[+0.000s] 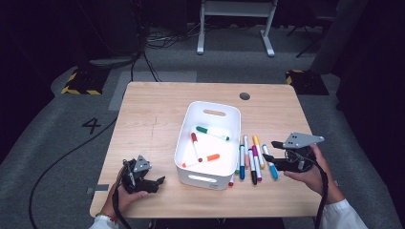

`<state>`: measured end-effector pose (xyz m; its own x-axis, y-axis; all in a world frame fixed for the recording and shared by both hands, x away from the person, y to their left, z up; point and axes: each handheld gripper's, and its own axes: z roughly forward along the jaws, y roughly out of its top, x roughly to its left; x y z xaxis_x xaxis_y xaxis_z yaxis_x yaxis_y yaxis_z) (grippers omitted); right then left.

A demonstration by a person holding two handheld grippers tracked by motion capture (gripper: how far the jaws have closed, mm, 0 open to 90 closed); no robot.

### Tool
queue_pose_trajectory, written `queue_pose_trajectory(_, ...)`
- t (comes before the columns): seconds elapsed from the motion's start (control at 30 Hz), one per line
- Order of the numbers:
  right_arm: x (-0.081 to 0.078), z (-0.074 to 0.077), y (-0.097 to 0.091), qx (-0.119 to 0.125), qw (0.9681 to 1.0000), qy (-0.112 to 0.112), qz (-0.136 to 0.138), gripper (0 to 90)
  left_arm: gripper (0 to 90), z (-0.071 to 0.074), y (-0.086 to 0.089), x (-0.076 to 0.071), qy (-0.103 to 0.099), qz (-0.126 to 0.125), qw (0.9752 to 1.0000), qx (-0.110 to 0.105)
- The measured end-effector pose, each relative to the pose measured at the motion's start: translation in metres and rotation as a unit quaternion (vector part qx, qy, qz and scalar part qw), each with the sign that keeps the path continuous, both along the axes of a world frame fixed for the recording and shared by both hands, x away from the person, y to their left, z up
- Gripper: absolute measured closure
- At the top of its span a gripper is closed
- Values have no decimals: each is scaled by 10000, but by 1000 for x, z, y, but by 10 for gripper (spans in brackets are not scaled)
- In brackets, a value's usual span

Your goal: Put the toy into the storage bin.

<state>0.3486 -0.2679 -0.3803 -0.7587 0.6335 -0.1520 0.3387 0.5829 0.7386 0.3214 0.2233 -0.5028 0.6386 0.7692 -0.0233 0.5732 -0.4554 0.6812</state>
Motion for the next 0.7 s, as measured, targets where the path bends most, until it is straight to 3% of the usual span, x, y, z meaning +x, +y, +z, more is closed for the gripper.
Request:
queue_pose_trajectory(0.1, 0, -14, -7, -122, 9998, 58, -142, 438, 141, 0, 0, 0, -1, 2, 10000, 3)
queue_pose_trajectory(0.4, 3, -52, -21, -194, 9980, 372, -472, 437, 141, 0, 0, 0, -3, 2, 10000, 1)
queue_pose_trajectory(0.7, 4, -85, -29, -380, 9942, 690, -738, 428, 141, 0, 0, 0, -13, 1, 10000, 5)
